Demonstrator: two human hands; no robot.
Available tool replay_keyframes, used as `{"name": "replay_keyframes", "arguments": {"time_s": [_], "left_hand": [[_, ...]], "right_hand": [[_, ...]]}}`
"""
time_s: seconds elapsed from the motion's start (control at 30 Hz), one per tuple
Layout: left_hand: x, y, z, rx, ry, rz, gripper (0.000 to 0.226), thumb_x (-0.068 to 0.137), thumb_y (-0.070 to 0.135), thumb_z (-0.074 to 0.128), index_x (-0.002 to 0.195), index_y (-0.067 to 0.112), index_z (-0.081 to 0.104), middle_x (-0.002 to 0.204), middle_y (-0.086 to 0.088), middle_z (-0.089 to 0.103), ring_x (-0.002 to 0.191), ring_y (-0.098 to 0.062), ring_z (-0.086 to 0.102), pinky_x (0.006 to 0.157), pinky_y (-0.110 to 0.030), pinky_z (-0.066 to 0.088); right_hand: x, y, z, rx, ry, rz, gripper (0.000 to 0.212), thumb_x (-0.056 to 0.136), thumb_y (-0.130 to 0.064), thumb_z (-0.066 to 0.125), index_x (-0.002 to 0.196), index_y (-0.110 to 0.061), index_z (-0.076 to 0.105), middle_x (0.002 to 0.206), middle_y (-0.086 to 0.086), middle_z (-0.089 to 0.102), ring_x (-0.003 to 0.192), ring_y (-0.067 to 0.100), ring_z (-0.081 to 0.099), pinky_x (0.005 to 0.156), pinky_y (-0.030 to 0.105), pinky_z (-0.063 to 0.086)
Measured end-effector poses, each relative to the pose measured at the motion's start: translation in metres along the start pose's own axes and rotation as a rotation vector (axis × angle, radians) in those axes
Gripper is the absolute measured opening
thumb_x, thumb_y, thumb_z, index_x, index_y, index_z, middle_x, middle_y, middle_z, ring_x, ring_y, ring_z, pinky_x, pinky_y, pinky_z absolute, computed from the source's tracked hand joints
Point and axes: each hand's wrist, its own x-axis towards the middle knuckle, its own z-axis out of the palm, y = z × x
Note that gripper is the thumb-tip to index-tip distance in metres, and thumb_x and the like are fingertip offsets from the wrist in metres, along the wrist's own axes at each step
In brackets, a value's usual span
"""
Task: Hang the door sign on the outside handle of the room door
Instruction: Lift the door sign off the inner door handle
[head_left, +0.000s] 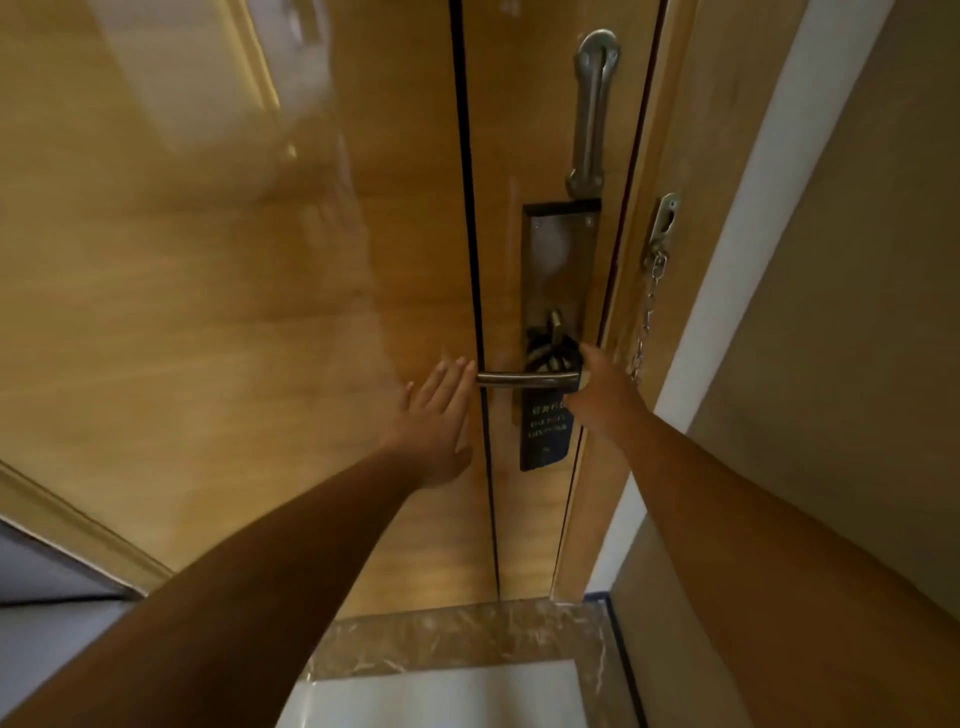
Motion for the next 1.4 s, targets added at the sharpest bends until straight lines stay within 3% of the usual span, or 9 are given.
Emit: {"name": "replay_keyframes", "arguments": {"time_s": [0.23, 0.4, 0.53, 0.67, 0.83, 1.03, 1.1, 1.2, 1.4], "left_hand": [[0.025, -0.003, -0.002, -0.032, 0.047, 0.042, 0.093, 0.085, 0.036, 0.052, 0.146, 0.021, -0.017, 0.159, -0.001, -0.011, 0.143, -0.019, -0.011, 0.114, -0.049, 0.005], [0.021, -0.003, -0.003, -0.091, 0.040, 0.052, 0.090, 0.087, 0.031, 0.053, 0.147, 0.019, -0.013, 0.160, -0.003, -0.010, 0.144, -0.018, -0.010, 0.117, -0.049, 0.005], [0.021, -0.011, -0.017, -0.053, 0.041, 0.137, 0.088, 0.087, 0.030, 0.055, 0.149, 0.016, -0.007, 0.160, -0.004, -0.010, 0.144, -0.019, -0.010, 0.117, -0.049, 0.006], [0.012, -0.028, -0.025, -0.023, 0.022, 0.178, 0.088, 0.089, 0.033, 0.053, 0.148, 0.018, -0.011, 0.159, -0.003, -0.013, 0.143, -0.019, -0.012, 0.117, -0.050, 0.006], [-0.005, -0.067, -0.034, -0.005, -0.053, 0.135, 0.089, 0.089, 0.030, 0.053, 0.147, 0.019, -0.013, 0.160, -0.003, -0.011, 0.144, -0.020, -0.010, 0.116, -0.052, 0.009], [-0.011, -0.095, -0.042, -0.035, -0.098, 0.137, 0.086, 0.090, 0.028, 0.052, 0.148, 0.019, -0.011, 0.161, -0.003, -0.007, 0.144, -0.019, -0.003, 0.117, -0.049, 0.010], [-0.012, -0.093, -0.048, -0.110, -0.082, 0.144, 0.082, 0.091, 0.025, 0.051, 0.149, 0.020, -0.006, 0.161, -0.005, 0.003, 0.144, -0.023, 0.011, 0.114, -0.046, 0.021], [-0.008, -0.089, -0.058, -0.282, 0.074, 0.194, 0.068, 0.093, 0.020, 0.050, 0.150, 0.019, 0.012, 0.149, -0.013, 0.036, 0.121, -0.033, 0.046, 0.091, -0.044, 0.046], [0.033, -0.044, -0.059, -0.274, 0.179, 0.274, 0.046, 0.089, 0.030, 0.055, 0.132, 0.019, 0.044, 0.119, -0.014, 0.058, 0.099, -0.033, 0.058, 0.071, -0.037, 0.044]], "right_hand": [[0.029, 0.020, 0.005, 0.177, 0.009, 0.171, 0.046, 0.081, 0.002, 0.057, 0.121, -0.016, 0.045, 0.118, 0.012, 0.056, 0.098, 0.030, 0.058, 0.071, 0.036, 0.050], [0.020, 0.029, 0.012, 0.110, 0.031, 0.123, 0.006, 0.083, -0.016, 0.065, 0.087, -0.017, 0.060, 0.073, 0.001, 0.060, 0.073, 0.023, 0.061, 0.074, 0.039, 0.053], [0.013, 0.025, 0.010, 0.004, 0.085, 0.156, 0.021, 0.087, -0.022, 0.061, 0.067, -0.017, 0.058, 0.059, 0.004, 0.058, 0.062, 0.026, 0.060, 0.062, 0.030, 0.047], [0.013, 0.017, 0.000, -0.167, 0.058, 0.191, 0.020, 0.087, -0.017, 0.058, 0.068, -0.012, 0.056, 0.067, 0.006, 0.059, 0.067, 0.026, 0.060, 0.059, 0.030, 0.047], [0.002, 0.000, -0.016, -0.187, 0.069, 0.133, 0.009, 0.085, -0.014, 0.061, 0.078, -0.008, 0.065, 0.081, 0.018, 0.067, 0.078, 0.035, 0.065, 0.077, 0.047, 0.054], [-0.025, -0.052, 0.011, -0.167, -0.125, -0.002, 0.016, 0.085, -0.020, 0.061, 0.070, -0.025, 0.062, 0.074, 0.006, 0.065, 0.072, 0.022, 0.064, 0.063, 0.033, 0.048], [-0.022, -0.076, 0.040, -0.237, -0.200, -0.094, 0.018, 0.086, -0.025, 0.060, 0.069, -0.029, 0.060, 0.071, -0.002, 0.061, 0.071, 0.014, 0.059, 0.058, 0.027, 0.040], [-0.017, -0.085, 0.066, -0.231, -0.358, -0.125, 0.013, 0.084, -0.026, 0.064, 0.071, -0.026, 0.064, 0.073, -0.007, 0.065, 0.069, 0.008, 0.065, 0.052, 0.020, 0.042], [-0.051, -0.008, 0.015, -0.059, -0.380, 0.118, 0.006, 0.087, -0.030, 0.062, 0.089, -0.026, 0.066, 0.088, -0.003, 0.072, 0.074, 0.004, 0.071, 0.060, 0.019, 0.055]]}}
